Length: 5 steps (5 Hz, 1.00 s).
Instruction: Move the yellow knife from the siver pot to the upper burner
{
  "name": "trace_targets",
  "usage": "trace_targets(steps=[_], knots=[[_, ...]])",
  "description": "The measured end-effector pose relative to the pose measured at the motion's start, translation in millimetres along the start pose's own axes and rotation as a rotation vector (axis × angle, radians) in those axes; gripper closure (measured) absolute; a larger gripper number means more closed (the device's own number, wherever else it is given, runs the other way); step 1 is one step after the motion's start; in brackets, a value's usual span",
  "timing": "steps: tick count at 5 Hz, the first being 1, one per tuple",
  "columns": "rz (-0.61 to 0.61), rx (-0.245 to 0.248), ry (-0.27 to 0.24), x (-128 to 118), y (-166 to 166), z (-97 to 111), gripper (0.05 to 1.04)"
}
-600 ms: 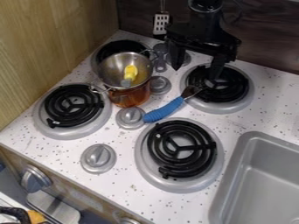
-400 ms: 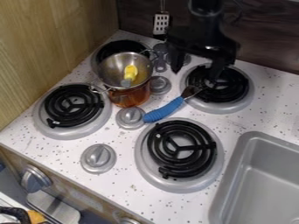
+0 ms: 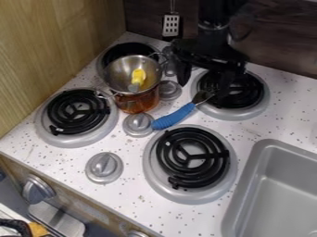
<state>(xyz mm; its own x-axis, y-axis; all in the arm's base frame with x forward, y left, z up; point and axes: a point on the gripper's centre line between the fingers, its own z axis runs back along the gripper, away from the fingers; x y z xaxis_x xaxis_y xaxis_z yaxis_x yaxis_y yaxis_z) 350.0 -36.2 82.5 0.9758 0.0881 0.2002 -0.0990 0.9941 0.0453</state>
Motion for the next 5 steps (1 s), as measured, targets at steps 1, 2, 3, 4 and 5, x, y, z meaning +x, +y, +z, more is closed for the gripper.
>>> trace_targets(steps=[1, 2, 3, 4, 5], knots=[[0.022, 0.036, -0.025, 0.9, 14.3, 9.7, 0.083], [0.037, 0.071, -0.004, 0.0, 34.8, 10.2, 0.083], [0.052, 0.091, -0.042, 6.8, 64.7, 18.5, 0.083], [0.033, 0.099, -0.073, 12.8, 94.0, 17.4, 0.083], [0.018, 0.081, -0.099, 13.7, 115.4, 6.8, 0.083]])
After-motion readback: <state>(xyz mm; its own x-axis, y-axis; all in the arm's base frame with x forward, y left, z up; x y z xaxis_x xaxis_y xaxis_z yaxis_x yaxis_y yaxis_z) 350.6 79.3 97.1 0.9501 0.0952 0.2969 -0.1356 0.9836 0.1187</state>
